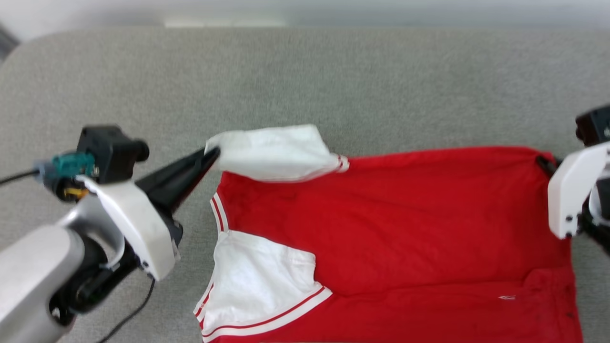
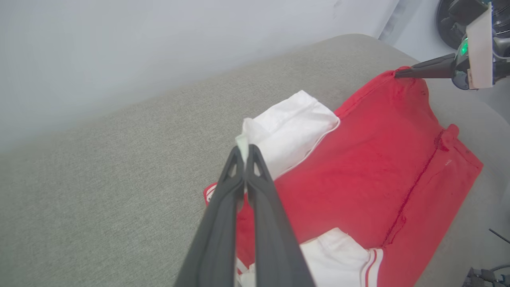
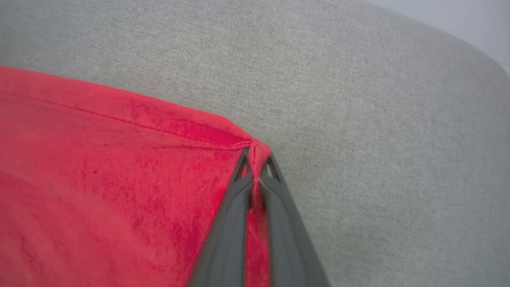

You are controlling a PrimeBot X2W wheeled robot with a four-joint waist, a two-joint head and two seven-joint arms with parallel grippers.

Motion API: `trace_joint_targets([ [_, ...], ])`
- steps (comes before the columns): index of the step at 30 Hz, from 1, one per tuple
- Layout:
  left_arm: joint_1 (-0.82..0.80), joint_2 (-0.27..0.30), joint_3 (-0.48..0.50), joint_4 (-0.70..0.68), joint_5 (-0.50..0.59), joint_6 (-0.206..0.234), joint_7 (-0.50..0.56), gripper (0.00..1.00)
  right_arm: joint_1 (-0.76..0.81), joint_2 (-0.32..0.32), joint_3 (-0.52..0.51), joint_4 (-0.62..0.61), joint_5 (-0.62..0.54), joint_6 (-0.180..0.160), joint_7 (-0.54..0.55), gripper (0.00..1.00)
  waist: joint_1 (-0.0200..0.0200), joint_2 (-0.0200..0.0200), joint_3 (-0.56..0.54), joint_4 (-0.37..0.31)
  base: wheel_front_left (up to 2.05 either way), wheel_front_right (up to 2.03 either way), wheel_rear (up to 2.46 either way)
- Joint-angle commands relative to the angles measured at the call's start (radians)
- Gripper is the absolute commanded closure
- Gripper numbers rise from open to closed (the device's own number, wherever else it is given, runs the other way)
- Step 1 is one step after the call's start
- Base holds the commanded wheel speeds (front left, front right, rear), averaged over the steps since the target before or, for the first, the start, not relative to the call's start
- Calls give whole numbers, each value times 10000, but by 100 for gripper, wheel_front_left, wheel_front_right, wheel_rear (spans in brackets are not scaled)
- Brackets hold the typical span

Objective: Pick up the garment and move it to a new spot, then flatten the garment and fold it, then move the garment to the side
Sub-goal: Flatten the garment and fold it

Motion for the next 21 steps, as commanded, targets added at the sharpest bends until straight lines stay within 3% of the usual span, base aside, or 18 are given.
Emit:
trace_joint_targets([
  [1, 385, 98, -4, -118, -108, 106, -134, 100, 459, 187, -234, -193, 56, -8, -257, 100, 0, 0, -487, -123, 0, 0, 0],
  [9, 2553, 659, -473, -790, -648, 875, -811, 100, 3166, 903, -1152, -1323, -58, -8, -1190, 100, 0, 0, -1263, -163, 0, 0, 0],
  [21, 3985, 10, -1756, 345, -761, 825, -548, 100, 5351, 1324, -1669, -2035, -73, -8, -1440, 100, 0, 0, -1539, -177, 0, 0, 0],
])
